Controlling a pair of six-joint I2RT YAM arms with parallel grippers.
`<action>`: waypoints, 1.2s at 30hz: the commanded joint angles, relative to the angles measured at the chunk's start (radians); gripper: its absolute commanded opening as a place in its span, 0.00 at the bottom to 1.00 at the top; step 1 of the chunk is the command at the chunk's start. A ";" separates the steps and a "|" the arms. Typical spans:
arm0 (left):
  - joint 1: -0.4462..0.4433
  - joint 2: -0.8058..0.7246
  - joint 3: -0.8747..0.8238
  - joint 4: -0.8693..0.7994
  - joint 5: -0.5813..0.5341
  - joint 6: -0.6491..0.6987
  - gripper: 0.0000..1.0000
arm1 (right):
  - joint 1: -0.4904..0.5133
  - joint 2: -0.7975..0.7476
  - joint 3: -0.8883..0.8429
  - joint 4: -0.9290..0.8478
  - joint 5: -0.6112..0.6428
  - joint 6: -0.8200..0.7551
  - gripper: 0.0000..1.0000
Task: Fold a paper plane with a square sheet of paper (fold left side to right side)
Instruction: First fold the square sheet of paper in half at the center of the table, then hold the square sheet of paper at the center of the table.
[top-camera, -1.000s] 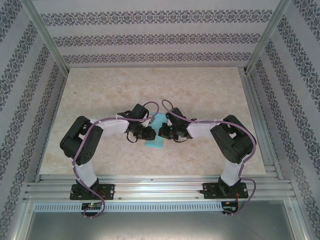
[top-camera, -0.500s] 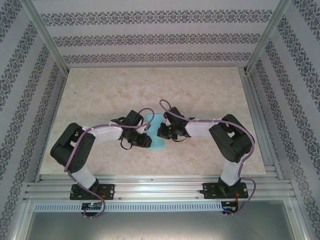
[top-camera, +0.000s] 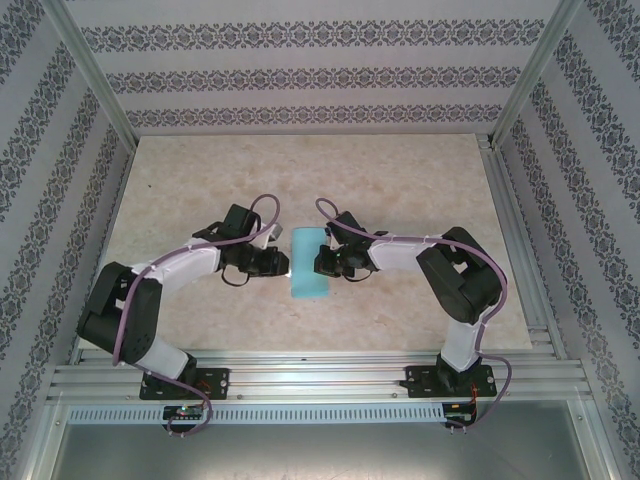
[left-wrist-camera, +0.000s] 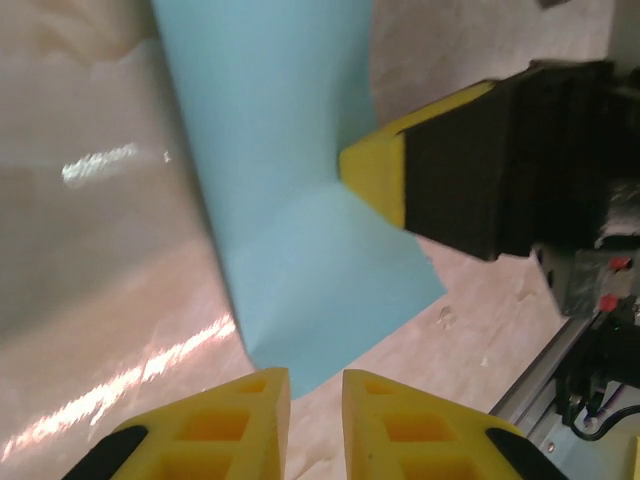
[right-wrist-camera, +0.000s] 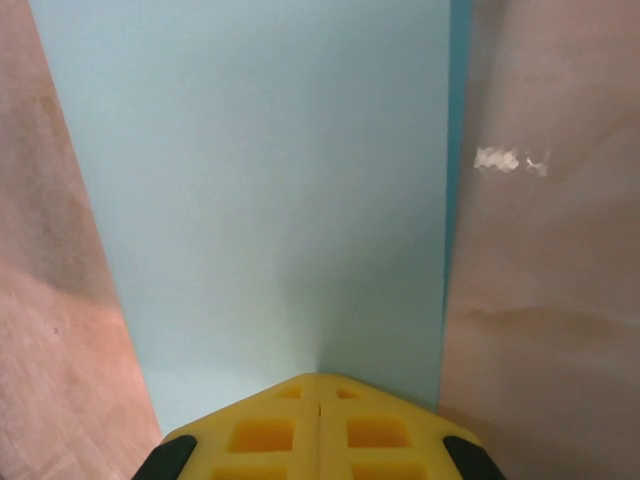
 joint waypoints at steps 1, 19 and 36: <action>0.003 0.086 0.061 0.095 0.057 -0.043 0.18 | 0.023 0.081 -0.025 -0.127 0.079 -0.026 0.00; -0.022 0.321 0.162 0.149 0.033 -0.038 0.17 | 0.030 0.092 -0.014 -0.157 0.088 -0.040 0.00; -0.023 0.370 0.143 0.101 -0.095 0.016 0.16 | 0.028 0.035 0.034 -0.181 0.084 -0.109 0.00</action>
